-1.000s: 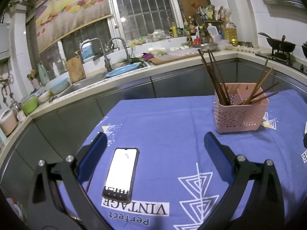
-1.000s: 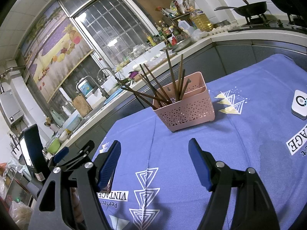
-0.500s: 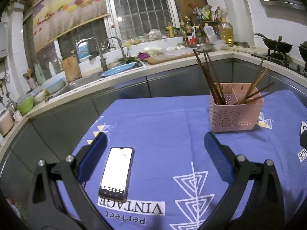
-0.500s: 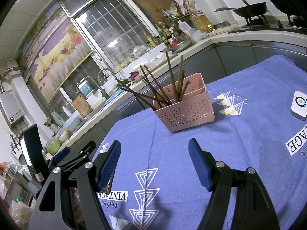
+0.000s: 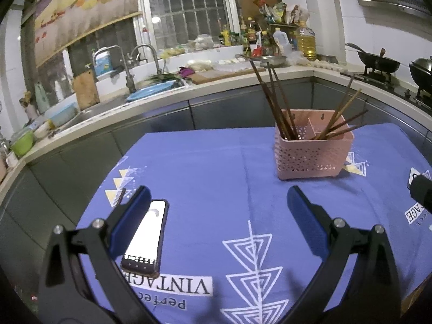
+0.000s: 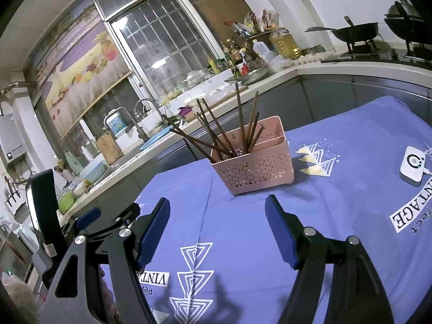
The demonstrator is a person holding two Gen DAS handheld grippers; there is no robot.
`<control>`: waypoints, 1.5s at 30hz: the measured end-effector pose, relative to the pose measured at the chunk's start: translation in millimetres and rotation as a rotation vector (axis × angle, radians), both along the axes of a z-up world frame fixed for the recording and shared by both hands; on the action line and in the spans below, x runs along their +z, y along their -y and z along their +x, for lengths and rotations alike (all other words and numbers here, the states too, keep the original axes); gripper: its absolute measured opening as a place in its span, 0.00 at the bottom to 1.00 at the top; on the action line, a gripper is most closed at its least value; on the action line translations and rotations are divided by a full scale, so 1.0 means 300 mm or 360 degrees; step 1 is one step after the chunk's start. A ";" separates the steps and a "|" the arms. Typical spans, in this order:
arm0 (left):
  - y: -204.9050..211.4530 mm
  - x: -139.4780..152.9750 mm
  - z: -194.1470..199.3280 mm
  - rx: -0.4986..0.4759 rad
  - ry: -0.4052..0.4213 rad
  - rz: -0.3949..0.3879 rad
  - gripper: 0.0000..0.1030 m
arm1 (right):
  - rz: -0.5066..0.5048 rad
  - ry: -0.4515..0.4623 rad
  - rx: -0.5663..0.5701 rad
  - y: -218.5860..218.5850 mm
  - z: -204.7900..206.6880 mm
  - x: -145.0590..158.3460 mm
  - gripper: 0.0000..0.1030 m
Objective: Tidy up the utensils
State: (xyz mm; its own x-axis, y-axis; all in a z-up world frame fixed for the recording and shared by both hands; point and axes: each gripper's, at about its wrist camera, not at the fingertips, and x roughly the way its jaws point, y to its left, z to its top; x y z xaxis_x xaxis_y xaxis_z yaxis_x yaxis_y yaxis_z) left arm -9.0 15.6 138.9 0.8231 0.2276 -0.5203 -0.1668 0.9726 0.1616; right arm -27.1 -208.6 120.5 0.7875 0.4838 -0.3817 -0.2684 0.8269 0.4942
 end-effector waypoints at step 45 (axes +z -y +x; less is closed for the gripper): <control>0.003 0.002 -0.005 0.0102 0.0013 0.0000 0.94 | 0.0006 -0.0007 -0.0002 0.002 -0.002 -0.016 0.71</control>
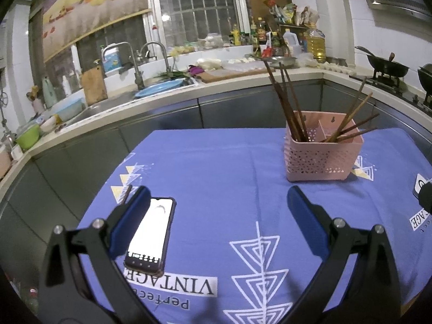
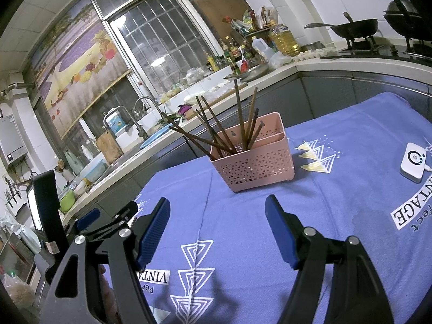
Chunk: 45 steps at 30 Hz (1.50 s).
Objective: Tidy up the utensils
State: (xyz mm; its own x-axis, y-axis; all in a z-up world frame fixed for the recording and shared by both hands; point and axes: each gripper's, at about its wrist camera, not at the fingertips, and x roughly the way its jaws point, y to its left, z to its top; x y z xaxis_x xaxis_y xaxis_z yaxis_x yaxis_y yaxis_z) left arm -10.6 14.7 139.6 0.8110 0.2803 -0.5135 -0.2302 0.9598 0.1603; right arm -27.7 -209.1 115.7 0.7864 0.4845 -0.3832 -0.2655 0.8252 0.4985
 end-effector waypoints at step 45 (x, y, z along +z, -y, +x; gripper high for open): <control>0.006 -0.027 -0.010 -0.0012 -0.0084 0.0026 0.94 | 0.0001 -0.0002 0.0005 -0.015 -0.005 -0.010 0.71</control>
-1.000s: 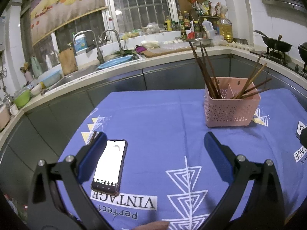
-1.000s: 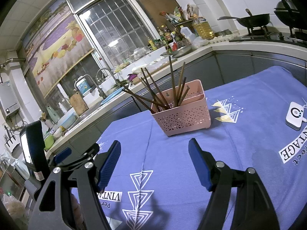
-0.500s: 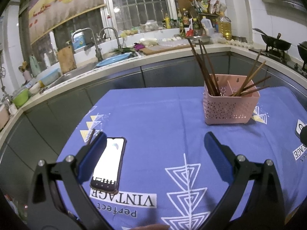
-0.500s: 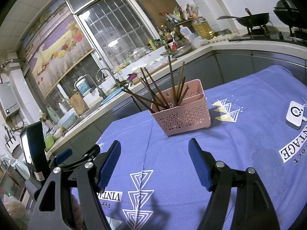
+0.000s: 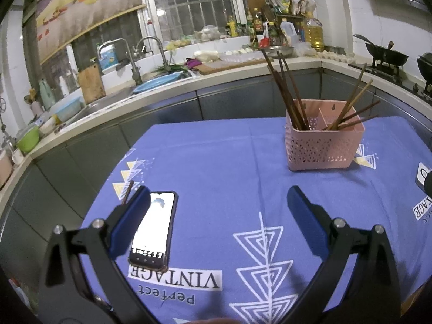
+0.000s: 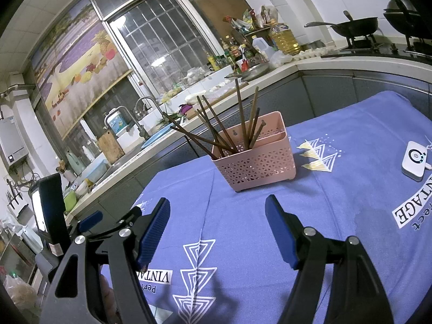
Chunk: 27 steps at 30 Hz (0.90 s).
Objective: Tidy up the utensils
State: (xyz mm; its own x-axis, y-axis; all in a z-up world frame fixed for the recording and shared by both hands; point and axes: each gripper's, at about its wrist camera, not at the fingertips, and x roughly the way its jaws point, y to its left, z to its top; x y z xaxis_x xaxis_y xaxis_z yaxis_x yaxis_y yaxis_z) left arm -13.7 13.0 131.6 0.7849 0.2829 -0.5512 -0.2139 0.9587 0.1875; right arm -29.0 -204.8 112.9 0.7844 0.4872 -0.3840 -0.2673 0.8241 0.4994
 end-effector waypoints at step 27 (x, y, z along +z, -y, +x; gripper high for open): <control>-0.015 -0.006 0.000 0.0039 0.0009 -0.0009 0.94 | 0.0004 -0.0003 -0.0003 0.004 0.000 0.004 0.71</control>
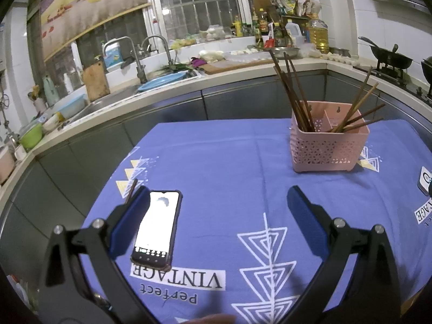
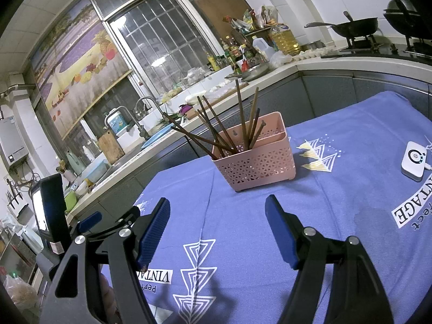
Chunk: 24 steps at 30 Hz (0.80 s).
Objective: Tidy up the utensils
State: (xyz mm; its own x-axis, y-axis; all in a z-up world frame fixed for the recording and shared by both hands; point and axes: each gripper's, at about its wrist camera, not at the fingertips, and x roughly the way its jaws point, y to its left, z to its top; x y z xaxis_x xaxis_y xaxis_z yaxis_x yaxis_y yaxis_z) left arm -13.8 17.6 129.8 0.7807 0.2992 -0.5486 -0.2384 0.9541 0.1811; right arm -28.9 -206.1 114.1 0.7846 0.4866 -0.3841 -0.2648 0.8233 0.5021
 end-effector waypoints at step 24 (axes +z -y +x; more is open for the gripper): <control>-0.010 0.007 -0.011 0.0012 -0.0008 0.0007 0.94 | 0.0002 0.0002 0.0002 -0.005 0.001 -0.004 0.71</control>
